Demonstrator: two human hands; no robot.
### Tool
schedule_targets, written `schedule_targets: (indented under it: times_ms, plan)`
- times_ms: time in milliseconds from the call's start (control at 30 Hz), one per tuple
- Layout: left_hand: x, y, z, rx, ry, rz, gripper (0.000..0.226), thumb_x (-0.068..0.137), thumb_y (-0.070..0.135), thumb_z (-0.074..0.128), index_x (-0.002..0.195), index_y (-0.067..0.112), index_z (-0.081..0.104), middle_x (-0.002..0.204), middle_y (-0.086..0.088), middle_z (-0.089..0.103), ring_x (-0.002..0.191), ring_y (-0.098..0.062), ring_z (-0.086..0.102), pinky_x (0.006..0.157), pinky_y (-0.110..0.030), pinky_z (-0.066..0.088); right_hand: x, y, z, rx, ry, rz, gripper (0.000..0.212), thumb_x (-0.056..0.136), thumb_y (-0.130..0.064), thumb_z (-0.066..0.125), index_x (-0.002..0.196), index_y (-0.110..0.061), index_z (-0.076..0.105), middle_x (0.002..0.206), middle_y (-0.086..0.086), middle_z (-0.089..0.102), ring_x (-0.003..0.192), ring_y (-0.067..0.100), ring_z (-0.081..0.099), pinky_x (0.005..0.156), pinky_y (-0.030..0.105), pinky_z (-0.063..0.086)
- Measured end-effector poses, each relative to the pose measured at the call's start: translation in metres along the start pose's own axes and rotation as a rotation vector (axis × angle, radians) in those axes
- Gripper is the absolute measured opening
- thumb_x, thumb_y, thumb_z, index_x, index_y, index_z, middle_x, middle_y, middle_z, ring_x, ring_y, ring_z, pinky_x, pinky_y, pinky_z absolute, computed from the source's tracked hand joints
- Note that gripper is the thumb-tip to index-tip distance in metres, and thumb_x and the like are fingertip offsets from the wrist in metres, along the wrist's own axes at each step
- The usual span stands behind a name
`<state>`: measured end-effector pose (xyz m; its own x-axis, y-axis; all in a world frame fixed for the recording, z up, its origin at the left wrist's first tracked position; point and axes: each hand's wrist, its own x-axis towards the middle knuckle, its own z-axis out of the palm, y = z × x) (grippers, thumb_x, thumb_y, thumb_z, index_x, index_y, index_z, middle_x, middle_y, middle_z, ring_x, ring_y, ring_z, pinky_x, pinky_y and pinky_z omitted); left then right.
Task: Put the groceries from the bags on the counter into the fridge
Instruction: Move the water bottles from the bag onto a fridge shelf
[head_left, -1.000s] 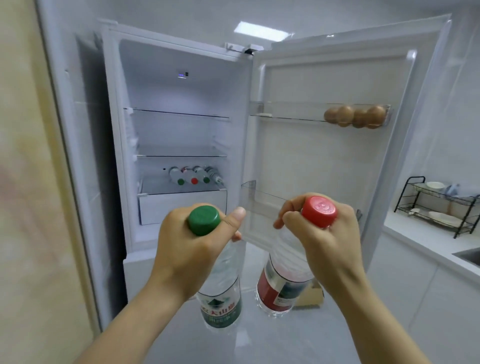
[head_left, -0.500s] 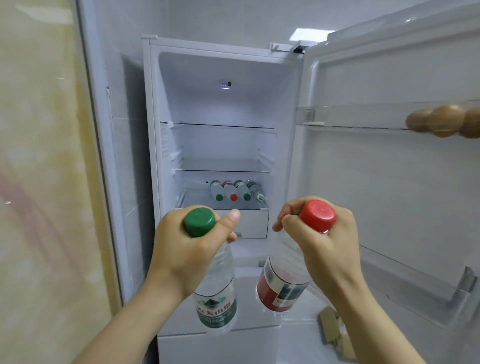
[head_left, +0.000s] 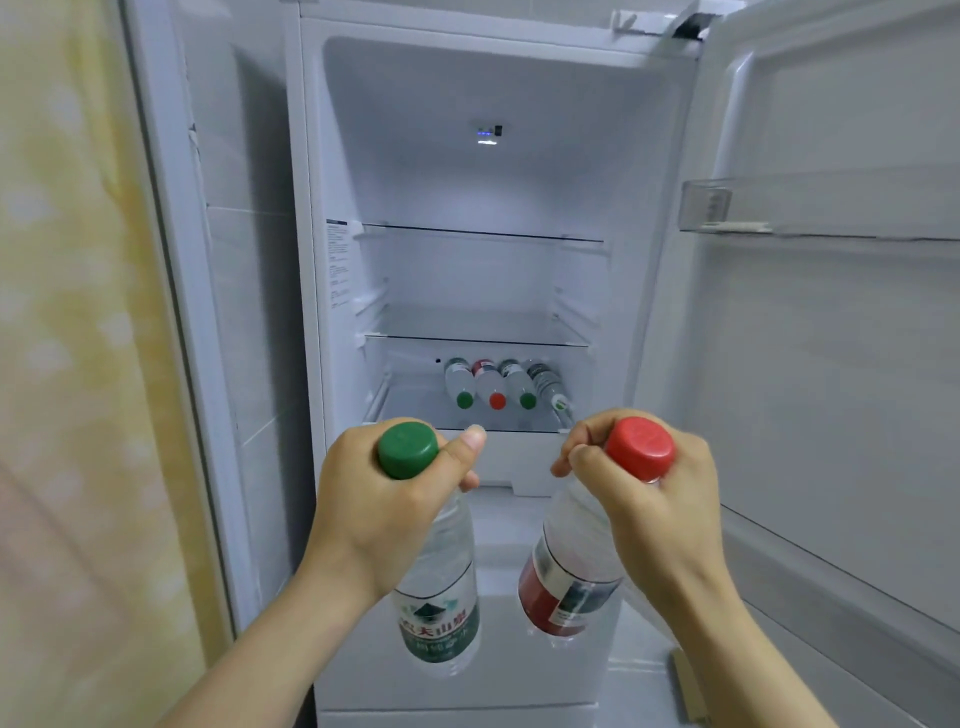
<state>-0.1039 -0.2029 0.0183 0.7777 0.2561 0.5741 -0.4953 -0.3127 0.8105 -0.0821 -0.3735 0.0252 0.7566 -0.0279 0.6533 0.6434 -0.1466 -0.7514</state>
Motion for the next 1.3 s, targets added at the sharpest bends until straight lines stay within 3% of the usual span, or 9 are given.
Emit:
schedule_targets:
  times_ms: [133,333,500,733,867,1067,1200,1300]
  plan:
    - [0.038,-0.026,-0.008,0.013,-0.018,0.03,0.047,0.072,0.041,0.064,0.056,-0.003,0.064,0.058,0.002,0.07,0.059,-0.006,0.063,0.058,-0.007,0.042,0.031,0.022,0.029,-0.004,0.021,0.015,0.008,0.065,-0.015,0.059,0.059,-0.013,0.065,0.062,0.003,0.068,0.06,0.007,0.064,0.061,0.013,0.047]
    - [0.1,-0.074,-0.024,-0.005,0.006,0.026,0.045,0.072,0.042,0.064,0.057,-0.001,0.065,0.058,0.003,0.07,0.062,-0.007,0.065,0.059,-0.007,0.043,0.077,0.058,0.079,-0.049,0.033,0.019,0.008,0.065,-0.016,0.059,0.059,-0.014,0.064,0.061,0.001,0.068,0.066,0.013,0.065,0.064,0.017,0.048]
    - [0.131,-0.114,-0.031,0.022,0.045,0.034,0.041,0.073,0.041,0.064,0.056,0.003,0.066,0.057,0.007,0.069,0.064,-0.007,0.065,0.06,-0.008,0.042,0.095,0.087,0.11,-0.031,0.058,0.041,0.009,0.065,-0.013,0.059,0.059,-0.011,0.065,0.06,0.001,0.067,0.061,0.005,0.062,0.06,0.009,0.043]
    - [0.162,-0.151,-0.029,0.045,0.1,0.019,0.038,0.073,0.042,0.066,0.055,0.008,0.067,0.055,0.007,0.067,0.062,-0.008,0.063,0.058,-0.007,0.041,0.126,0.13,0.132,-0.008,0.041,0.074,0.008,0.065,-0.013,0.061,0.058,-0.016,0.065,0.063,0.004,0.068,0.066,0.017,0.064,0.061,0.015,0.046]
    - [0.18,-0.164,-0.024,0.067,0.154,0.042,0.044,0.07,0.053,0.06,0.054,0.012,0.067,0.057,0.006,0.068,0.063,-0.011,0.064,0.058,-0.007,0.041,0.147,0.153,0.144,0.017,0.029,0.061,0.01,0.066,-0.013,0.061,0.059,-0.018,0.065,0.062,0.003,0.068,0.066,0.018,0.065,0.063,0.02,0.05]
    - [0.213,-0.175,-0.007,0.14,0.293,0.1,0.038,0.072,0.052,0.06,0.054,0.019,0.067,0.057,0.007,0.067,0.061,-0.012,0.063,0.056,-0.012,0.042,0.185,0.183,0.155,0.076,0.027,0.008,0.01,0.066,-0.012,0.06,0.058,-0.017,0.063,0.062,0.003,0.067,0.064,0.018,0.064,0.061,0.017,0.046]
    - [0.234,-0.188,0.009,0.15,0.4,0.139,0.04,0.074,0.049,0.062,0.056,0.013,0.065,0.06,0.0,0.066,0.062,-0.015,0.061,0.056,-0.012,0.043,0.207,0.205,0.165,0.132,0.058,-0.05,0.013,0.065,-0.026,0.058,0.062,-0.014,0.064,0.065,0.001,0.066,0.064,0.012,0.061,0.063,0.013,0.045]
    - [0.242,-0.203,0.018,0.158,0.449,0.157,0.04,0.076,0.048,0.063,0.057,0.012,0.065,0.058,-0.001,0.067,0.063,-0.017,0.063,0.059,-0.016,0.046,0.22,0.223,0.17,0.153,0.067,-0.104,0.014,0.068,-0.025,0.057,0.065,-0.015,0.065,0.066,-0.003,0.066,0.065,0.01,0.062,0.065,0.011,0.045]
